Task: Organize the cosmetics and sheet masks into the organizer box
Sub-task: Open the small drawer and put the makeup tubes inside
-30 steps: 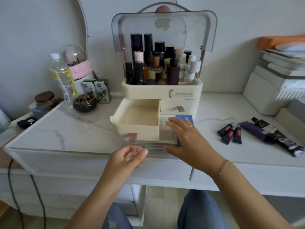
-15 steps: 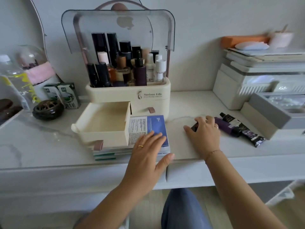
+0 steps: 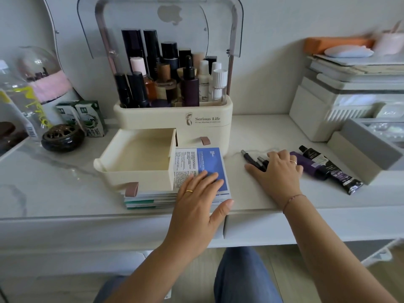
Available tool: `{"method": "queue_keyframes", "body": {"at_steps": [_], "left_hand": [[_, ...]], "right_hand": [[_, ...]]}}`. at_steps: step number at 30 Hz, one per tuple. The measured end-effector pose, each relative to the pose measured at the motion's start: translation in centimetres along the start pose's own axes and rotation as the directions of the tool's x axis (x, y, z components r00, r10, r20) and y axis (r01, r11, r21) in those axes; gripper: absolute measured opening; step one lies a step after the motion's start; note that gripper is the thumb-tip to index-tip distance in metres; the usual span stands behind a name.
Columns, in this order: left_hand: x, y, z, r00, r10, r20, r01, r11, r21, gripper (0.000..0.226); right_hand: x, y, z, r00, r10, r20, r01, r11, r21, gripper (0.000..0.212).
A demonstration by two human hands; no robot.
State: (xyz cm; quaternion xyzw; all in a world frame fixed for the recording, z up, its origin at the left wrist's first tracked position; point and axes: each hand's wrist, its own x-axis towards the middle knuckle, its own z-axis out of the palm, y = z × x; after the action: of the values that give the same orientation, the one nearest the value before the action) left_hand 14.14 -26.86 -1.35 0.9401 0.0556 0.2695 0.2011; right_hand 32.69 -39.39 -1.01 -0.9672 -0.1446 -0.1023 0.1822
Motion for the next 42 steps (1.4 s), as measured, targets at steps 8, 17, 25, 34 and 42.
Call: {"method": "queue_keyframes", "body": {"at_steps": [8,17,25,34,42], "left_hand": [[0.0,0.0,0.0,1.0,-0.011,-0.024,0.01,1.0,-0.025,0.052],[-0.4,1.0,-1.8,0.999,-0.015,-0.037,0.007,0.982,-0.186,0.056],[0.6,-1.0,-9.1,0.796,0.102,-0.596,-0.173,0.983,-0.063,0.03],[-0.7,-8.5,-10.1,0.785,-0.567,-0.249,0.363,0.748,-0.556,0.071],[-1.4,-10.1,-9.9,0.844,-0.508,-0.171,0.332,0.746,-0.578,0.105]], "right_hand": [[0.3,-1.0,0.4,0.985,-0.167,-0.037,0.166,0.986,-0.032,0.037],[-0.3,-0.7,-0.8,0.977,-0.196,-0.086,0.213,0.881,0.421,0.018],[-3.9,-9.6,-8.8,0.89,-0.405,-0.21,0.423,0.56,0.713,0.01],[-3.2,-22.0,-7.0,0.667,-0.73,0.148,0.646,0.666,0.373,0.015],[-3.3,-24.0,-4.4,0.636,-0.712,0.299,0.712,0.69,0.13,0.028]]}}
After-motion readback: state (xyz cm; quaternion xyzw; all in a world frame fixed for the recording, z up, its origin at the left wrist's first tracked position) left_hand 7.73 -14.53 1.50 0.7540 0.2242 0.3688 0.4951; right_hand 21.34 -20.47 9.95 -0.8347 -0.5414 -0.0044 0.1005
